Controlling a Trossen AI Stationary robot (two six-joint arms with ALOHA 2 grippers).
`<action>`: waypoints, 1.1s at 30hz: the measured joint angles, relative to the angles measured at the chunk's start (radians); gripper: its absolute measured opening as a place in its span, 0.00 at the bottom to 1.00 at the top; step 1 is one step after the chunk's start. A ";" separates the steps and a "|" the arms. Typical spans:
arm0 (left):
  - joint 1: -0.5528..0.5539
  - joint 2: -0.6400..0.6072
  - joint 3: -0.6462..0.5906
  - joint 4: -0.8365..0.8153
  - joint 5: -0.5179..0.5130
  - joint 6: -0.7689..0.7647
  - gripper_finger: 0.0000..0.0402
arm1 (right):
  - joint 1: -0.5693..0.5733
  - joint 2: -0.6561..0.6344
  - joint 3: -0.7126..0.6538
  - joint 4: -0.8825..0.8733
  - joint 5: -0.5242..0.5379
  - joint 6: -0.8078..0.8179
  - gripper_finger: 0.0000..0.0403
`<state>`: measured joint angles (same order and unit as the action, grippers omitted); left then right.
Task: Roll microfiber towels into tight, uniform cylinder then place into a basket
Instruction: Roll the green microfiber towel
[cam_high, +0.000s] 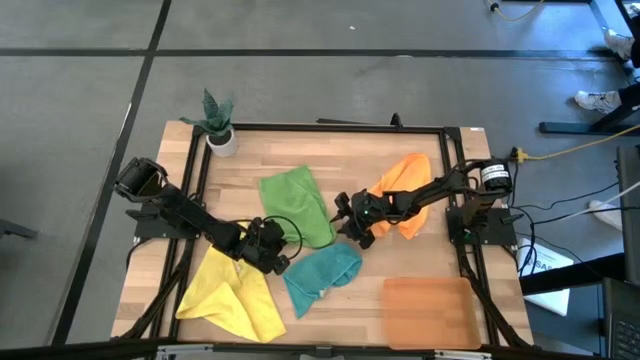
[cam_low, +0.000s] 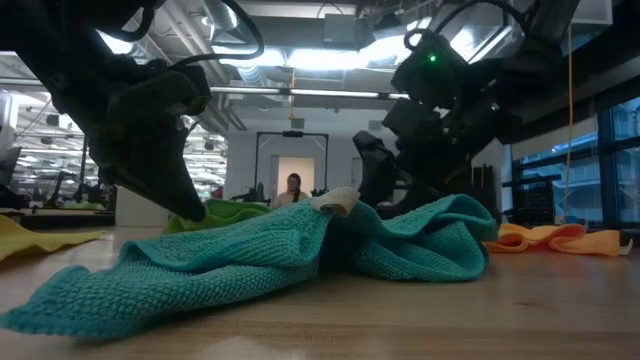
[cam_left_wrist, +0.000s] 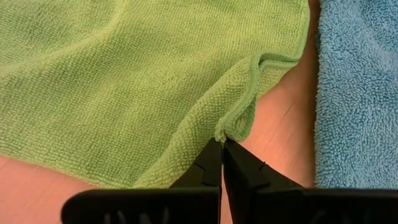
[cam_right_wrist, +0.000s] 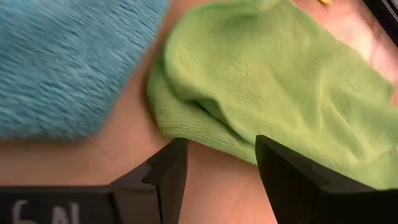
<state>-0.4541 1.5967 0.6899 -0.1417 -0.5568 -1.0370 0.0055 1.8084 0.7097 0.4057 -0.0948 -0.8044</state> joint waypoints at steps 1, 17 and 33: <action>0.000 0.000 0.000 0.000 0.000 0.000 0.00 | 0.007 0.000 0.000 0.000 0.000 0.000 0.47; 0.000 0.000 0.000 0.000 0.000 0.000 0.00 | 0.057 0.000 0.000 0.057 -0.034 -0.024 0.47; 0.000 0.000 0.000 0.000 0.000 0.000 0.00 | 0.057 0.066 0.000 0.131 -0.164 -0.044 0.47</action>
<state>-0.4538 1.5967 0.6899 -0.1417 -0.5568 -1.0371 0.0629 1.8741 0.7097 0.5371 -0.2590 -0.8479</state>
